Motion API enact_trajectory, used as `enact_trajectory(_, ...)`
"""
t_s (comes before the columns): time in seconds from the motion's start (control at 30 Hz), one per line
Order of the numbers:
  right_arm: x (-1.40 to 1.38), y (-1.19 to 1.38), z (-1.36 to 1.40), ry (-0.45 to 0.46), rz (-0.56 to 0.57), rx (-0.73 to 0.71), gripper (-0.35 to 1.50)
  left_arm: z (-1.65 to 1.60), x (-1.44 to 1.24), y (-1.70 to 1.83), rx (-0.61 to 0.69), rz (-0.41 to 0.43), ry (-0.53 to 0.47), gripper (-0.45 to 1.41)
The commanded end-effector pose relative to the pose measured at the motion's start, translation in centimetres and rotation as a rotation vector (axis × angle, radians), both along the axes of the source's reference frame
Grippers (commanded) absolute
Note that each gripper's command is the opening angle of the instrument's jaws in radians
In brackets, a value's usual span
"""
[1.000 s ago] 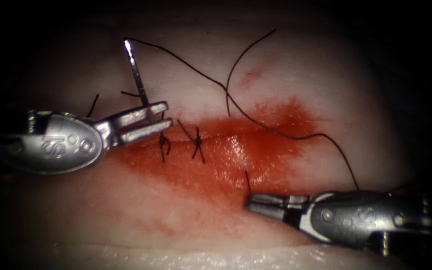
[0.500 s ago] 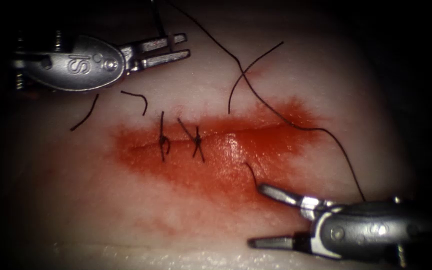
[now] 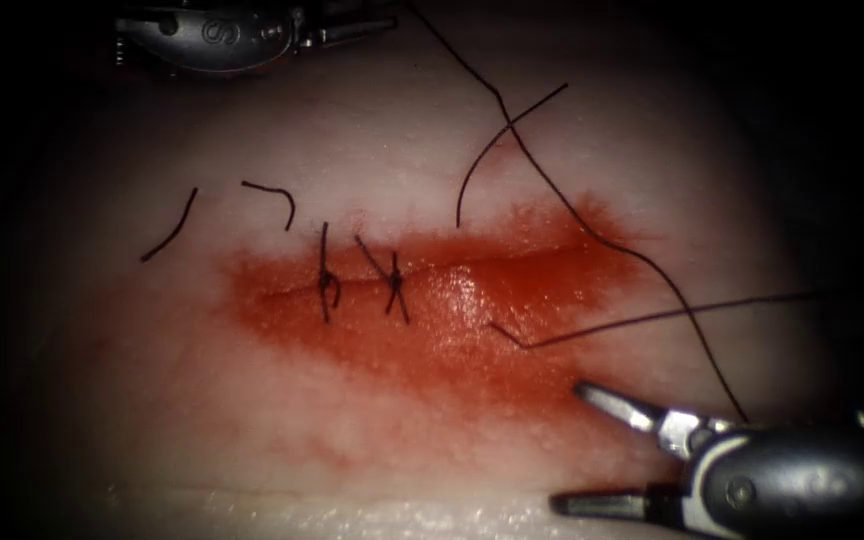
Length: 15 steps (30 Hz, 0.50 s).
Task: Wound Closure
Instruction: Set needle down from left hand
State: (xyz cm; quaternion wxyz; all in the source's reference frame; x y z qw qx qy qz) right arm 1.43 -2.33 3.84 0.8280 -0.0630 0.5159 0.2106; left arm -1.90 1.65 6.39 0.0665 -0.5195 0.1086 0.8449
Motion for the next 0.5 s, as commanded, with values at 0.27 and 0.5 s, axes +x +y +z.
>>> enact_trajectory(0.27, 0.06, -0.15, 0.02, 0.002, 0.0, -0.005, 1.01, 0.63, 0.32, -0.31, 0.36, -0.193, 0.052, 1.23)
enact_trajectory(0.5, 0.12, -0.18, 0.05, 0.004, 0.011, -0.014, 0.89, 0.04, 0.61, -0.22, 0.426, -0.215, 0.052, 1.33)
